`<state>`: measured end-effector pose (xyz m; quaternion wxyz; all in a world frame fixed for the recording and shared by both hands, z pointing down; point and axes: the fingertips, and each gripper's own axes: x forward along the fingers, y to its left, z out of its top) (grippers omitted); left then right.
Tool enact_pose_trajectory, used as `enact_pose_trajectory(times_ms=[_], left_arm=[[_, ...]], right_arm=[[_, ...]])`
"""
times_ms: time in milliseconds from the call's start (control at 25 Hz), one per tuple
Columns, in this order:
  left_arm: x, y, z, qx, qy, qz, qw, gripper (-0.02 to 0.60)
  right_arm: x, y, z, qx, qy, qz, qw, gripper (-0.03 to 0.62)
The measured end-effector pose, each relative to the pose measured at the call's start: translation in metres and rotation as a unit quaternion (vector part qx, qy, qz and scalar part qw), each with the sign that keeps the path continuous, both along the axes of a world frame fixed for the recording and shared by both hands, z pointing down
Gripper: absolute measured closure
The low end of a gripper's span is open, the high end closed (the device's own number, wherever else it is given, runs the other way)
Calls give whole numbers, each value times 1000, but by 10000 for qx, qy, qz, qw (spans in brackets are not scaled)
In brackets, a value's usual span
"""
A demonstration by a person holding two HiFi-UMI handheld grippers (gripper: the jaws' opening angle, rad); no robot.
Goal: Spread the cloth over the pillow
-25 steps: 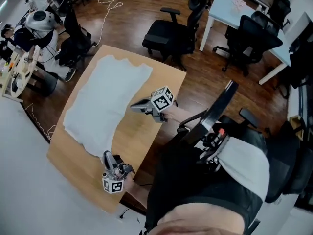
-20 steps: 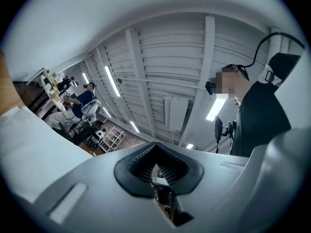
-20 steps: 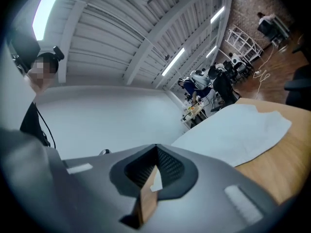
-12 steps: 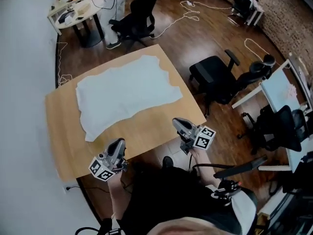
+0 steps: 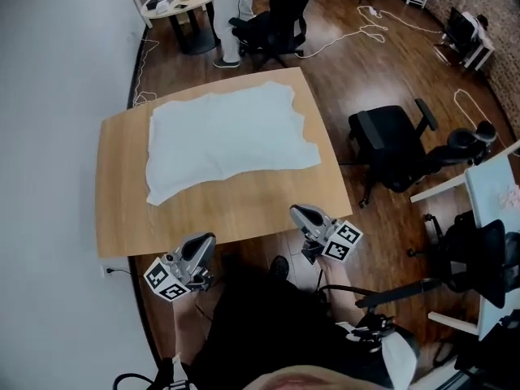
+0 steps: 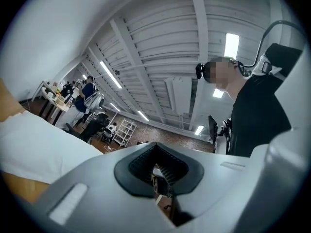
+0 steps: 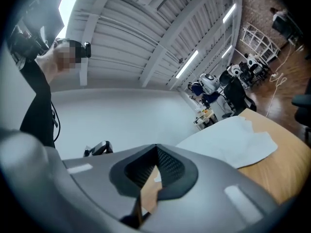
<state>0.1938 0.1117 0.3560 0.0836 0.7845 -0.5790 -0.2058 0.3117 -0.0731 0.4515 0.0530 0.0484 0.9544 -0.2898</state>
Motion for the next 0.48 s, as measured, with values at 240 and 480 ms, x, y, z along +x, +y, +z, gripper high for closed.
enact_pose_trajectory(times_ms=[240, 480], left_arm=[[6, 14, -21, -5, -150, -228, 9996, 578], [-9, 34, -31, 125, -169, -162, 9996, 578]], right_arm=[[4, 3, -17, 142, -41, -133, 9998, 592], [-3, 32, -25, 208, 16, 2, 9998, 592]])
